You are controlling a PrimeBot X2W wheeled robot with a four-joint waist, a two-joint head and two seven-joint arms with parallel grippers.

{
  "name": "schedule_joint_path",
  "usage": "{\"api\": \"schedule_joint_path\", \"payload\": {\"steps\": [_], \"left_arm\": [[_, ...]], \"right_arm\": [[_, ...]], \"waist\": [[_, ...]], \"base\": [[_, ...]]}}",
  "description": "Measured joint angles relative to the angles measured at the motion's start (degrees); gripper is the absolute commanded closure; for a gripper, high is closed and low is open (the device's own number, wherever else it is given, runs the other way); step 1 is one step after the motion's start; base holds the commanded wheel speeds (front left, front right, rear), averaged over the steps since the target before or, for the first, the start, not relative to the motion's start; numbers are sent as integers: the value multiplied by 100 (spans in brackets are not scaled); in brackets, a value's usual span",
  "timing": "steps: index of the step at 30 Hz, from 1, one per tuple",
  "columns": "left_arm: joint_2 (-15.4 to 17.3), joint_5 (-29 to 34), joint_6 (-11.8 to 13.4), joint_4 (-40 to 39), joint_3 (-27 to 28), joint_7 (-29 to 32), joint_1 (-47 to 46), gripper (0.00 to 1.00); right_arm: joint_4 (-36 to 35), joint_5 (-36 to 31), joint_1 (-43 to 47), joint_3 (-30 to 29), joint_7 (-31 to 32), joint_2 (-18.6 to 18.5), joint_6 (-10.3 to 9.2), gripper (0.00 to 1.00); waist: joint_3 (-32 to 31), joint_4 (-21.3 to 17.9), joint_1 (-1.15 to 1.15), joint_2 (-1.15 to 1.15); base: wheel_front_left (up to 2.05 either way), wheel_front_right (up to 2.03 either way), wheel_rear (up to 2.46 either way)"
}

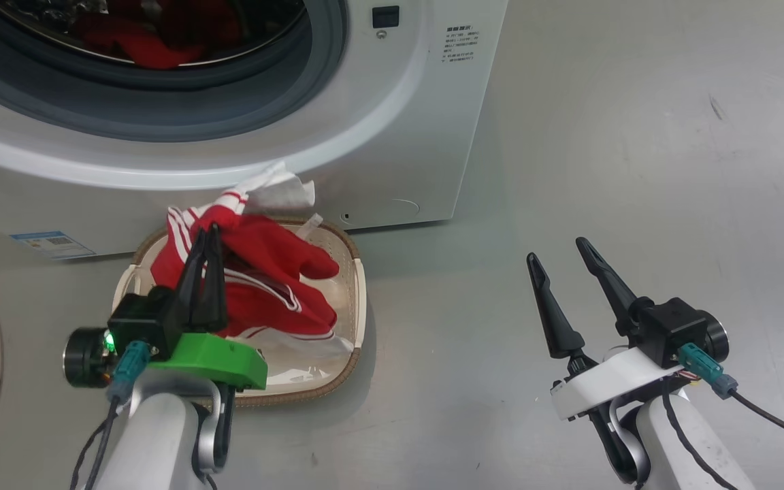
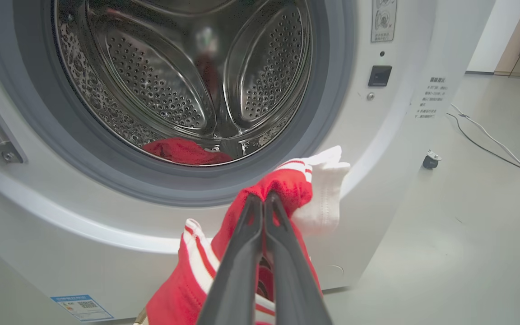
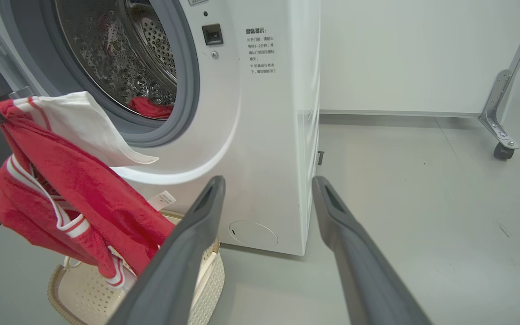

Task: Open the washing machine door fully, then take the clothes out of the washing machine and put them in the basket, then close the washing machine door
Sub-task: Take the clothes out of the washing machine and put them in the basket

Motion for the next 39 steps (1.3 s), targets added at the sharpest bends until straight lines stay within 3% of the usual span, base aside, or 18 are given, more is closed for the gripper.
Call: {"api": "schedule_joint_path", "payload": {"steps": [7, 20, 39], "left_arm": [[14, -76, 14, 383, -198, 0, 441, 100], [30, -174, 62, 1073, 27, 1, 485, 100], [143, -478, 89, 2393, 621, 646, -701, 98]], "right_arm": [[-20, -24, 52, 23, 0, -1, 0, 0], [-220, 4, 47, 97, 0, -1, -36, 0], [-602, 277, -335, 174, 0, -1, -130, 0]], "waist": [[-51, -38, 0, 0], [192, -308, 0, 0], [1183, -809, 0, 0]], "base": [[0, 0, 0], [0, 0, 0], [0, 0, 0]]}}
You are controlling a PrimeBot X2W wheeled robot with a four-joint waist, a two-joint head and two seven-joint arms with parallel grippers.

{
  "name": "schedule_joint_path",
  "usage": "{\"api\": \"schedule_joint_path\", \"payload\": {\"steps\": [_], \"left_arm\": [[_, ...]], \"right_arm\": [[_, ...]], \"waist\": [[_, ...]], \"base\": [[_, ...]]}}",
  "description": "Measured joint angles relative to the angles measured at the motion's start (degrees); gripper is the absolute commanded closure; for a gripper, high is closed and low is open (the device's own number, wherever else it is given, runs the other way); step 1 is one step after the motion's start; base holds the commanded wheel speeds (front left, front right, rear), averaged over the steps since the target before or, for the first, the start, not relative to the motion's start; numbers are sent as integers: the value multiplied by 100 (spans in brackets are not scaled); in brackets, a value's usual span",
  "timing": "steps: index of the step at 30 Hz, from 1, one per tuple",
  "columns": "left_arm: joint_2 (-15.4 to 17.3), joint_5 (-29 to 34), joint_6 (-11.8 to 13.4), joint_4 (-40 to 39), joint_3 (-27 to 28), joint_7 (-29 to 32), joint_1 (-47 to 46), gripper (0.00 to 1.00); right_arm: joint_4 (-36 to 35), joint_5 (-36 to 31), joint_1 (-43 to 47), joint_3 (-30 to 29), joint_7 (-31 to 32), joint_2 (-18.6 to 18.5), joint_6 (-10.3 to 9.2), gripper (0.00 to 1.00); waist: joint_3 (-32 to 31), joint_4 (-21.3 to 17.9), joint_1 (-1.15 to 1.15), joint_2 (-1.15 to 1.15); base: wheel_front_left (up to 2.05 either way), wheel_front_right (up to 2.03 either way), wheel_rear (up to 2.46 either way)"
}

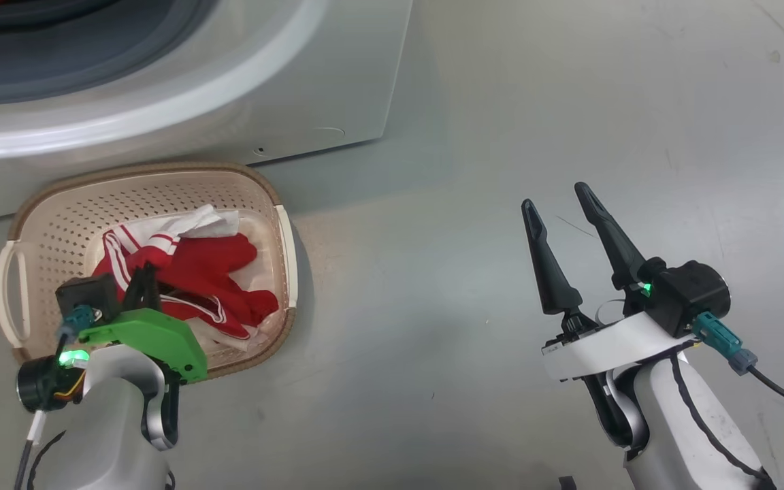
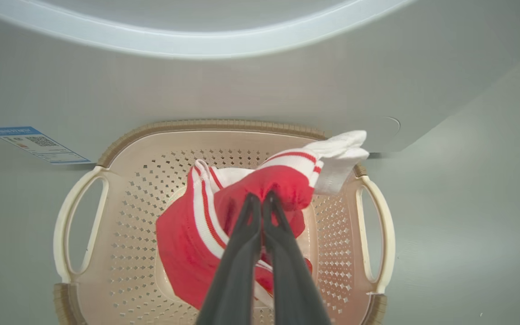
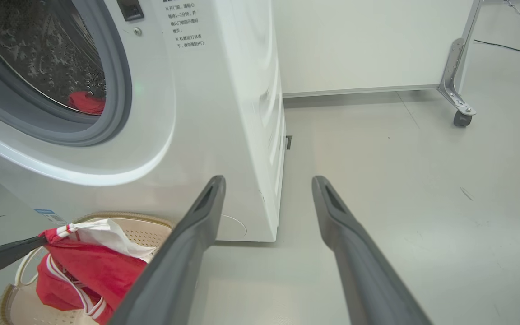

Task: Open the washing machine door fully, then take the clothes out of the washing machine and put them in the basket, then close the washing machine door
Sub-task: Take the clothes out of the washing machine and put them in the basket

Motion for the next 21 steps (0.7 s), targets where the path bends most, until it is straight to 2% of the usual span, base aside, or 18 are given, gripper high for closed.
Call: {"api": "schedule_joint_path", "payload": {"steps": [2, 3, 4, 5, 12, 21], "left_arm": [[9, -47, 0, 166, 18, 80, -59, 65], [25, -47, 0, 250, 22, 94, -69, 53], [40, -47, 0, 324, 26, 134, -78, 8], [54, -47, 0, 400, 27, 144, -91, 0], [78, -47, 0, 682, 44, 101, -343, 0], [9, -46, -34, 907, -38, -291, -376, 0]], "right_arm": [[2, 40, -59, 29, 0, 1, 1, 0], [4, 51, -90, 45, 0, 1, 1, 0], [2, 58, -113, 47, 0, 1, 1, 0], [1, 63, -126, 47, 0, 1, 0, 0], [23, 90, -133, 12, 0, 1, -13, 0], [115, 65, -151, -55, 0, 1, -53, 0]], "waist": [[87, -53, 0, 0], [119, -85, 0, 0], [148, -116, 0, 0], [177, -146, 0, 0], [289, -257, 0, 0], [176, -150, 0, 0]], "base": [[0, 0, 0], [0, 0, 0], [0, 0, 0], [0, 0, 0], [0, 0, 0], [0, 0, 0]]}}
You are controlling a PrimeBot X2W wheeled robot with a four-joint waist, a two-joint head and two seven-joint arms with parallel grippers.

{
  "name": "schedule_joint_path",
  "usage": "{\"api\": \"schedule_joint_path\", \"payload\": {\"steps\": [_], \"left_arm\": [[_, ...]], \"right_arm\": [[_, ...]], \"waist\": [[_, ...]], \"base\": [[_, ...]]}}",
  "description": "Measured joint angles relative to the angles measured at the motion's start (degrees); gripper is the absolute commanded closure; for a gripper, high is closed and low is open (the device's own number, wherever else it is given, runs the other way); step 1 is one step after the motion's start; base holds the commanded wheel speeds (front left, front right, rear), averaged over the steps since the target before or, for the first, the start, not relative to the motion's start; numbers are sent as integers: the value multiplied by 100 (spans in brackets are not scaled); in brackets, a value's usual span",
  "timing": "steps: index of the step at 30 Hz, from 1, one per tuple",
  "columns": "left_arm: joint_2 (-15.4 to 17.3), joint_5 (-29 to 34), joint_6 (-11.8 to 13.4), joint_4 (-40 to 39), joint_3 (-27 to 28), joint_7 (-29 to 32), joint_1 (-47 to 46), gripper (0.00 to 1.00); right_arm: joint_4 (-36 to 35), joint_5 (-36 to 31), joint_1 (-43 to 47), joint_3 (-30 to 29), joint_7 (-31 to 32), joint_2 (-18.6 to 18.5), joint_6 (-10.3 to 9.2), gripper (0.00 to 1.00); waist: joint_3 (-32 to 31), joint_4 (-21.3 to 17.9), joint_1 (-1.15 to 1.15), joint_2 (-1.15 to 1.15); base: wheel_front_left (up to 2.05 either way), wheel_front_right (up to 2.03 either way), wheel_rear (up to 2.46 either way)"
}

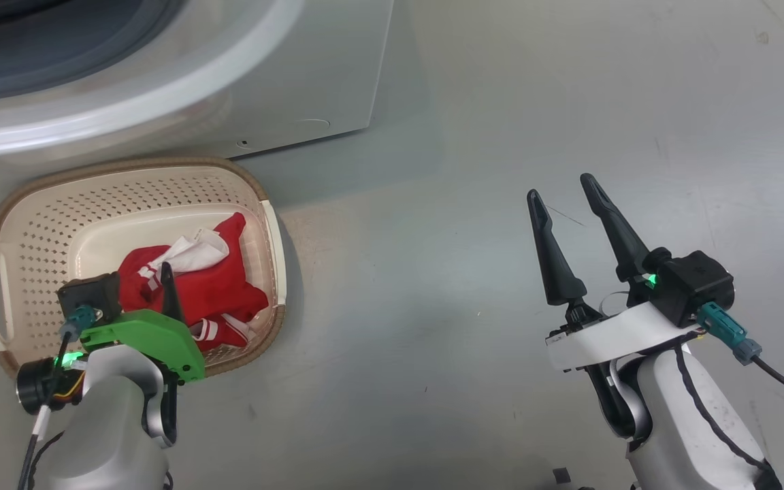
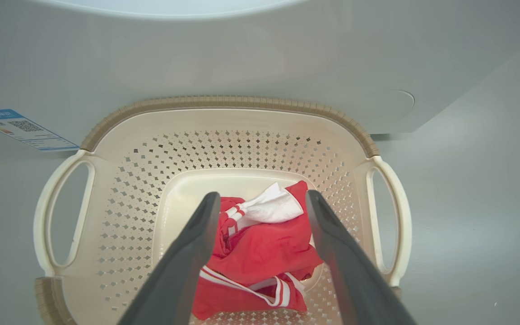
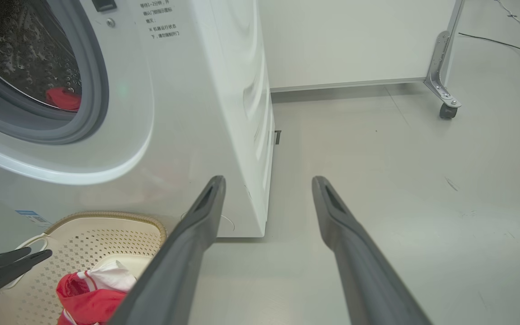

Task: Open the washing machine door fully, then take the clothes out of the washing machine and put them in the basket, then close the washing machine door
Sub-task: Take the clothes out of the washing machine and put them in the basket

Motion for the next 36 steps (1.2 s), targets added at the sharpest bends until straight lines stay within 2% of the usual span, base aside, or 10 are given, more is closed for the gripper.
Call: {"api": "schedule_joint_path", "payload": {"steps": [9, 17, 26, 36], "left_arm": [[-70, 9, -49, -19, -133, -287, -10, 0], [-113, 27, -146, -387, -235, -339, 13, 0], [-122, 241, -177, -1526, -255, -355, 205, 0], [-123, 556, -169, -2345, -332, -356, 711, 0]], "right_arm": [[133, -148, 4, -79, 0, -1, 5, 0], [277, -255, 94, -132, 0, -1, 8, 0], [393, -290, 363, -178, 0, 0, 24, 0], [406, -291, 648, -297, 0, 0, 4, 0]], "waist": [[-208, 236, 0, 0], [-530, 443, 0, 0], [-983, 627, 0, 0], [-1484, 746, 0, 0]], "base": [[0, 0, 0], [0, 0, 0], [0, 0, 0], [0, 0, 0]]}}
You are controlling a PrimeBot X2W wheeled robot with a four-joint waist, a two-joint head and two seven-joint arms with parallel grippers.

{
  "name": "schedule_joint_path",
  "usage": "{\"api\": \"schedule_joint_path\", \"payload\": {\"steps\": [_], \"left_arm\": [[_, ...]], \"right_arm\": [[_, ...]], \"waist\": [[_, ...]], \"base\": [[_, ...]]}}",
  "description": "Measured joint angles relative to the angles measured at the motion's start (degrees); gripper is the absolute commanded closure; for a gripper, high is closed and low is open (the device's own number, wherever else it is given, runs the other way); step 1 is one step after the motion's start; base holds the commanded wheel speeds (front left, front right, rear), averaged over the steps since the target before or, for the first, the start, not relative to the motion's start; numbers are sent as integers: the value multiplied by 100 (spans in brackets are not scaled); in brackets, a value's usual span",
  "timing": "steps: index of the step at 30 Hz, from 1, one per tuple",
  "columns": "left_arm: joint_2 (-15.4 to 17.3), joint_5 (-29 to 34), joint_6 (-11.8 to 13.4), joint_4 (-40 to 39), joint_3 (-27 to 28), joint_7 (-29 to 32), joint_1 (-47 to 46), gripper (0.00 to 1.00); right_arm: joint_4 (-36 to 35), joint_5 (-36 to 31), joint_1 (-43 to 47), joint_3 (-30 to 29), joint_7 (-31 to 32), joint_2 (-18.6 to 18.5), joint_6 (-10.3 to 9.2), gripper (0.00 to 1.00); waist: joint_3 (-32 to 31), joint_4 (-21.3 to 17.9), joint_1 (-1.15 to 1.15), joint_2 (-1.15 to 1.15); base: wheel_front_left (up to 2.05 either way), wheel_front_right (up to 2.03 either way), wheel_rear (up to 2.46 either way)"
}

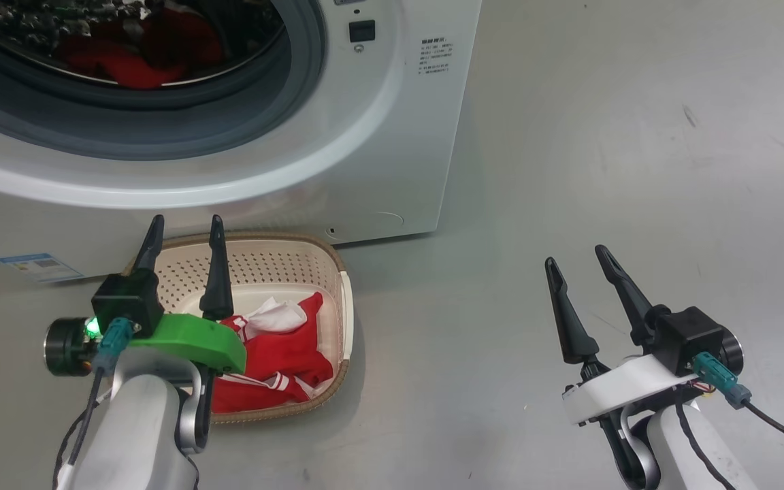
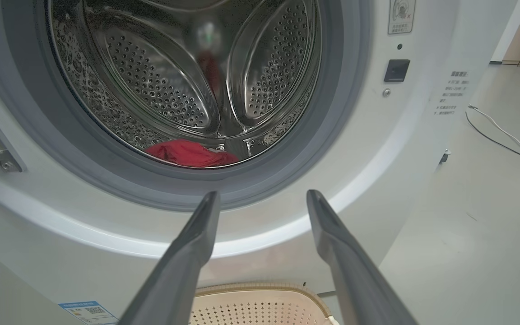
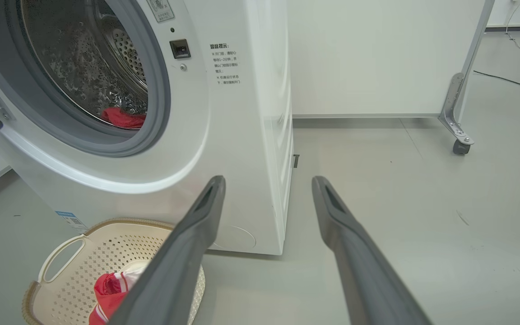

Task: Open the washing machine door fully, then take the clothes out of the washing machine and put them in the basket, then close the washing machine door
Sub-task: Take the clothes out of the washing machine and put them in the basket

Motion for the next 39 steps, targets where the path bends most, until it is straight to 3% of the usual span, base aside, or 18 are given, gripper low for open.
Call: {"api": "schedule_joint_path", "payload": {"steps": [16, 39], "left_arm": [[9, 199, 42, -670, -393, 1, 1100, 0], [58, 200, 158, -1000, -331, 1, 2408, 0]], "right_arm": [[-35, 12, 615, 5, 0, 12, -116, 0], [-249, 13, 1344, -24, 0, 31, -413, 0]], "waist": [[-900, 167, 0, 0], [-1643, 384, 0, 0]], "base": [[0, 0, 0], [0, 0, 0]]}}
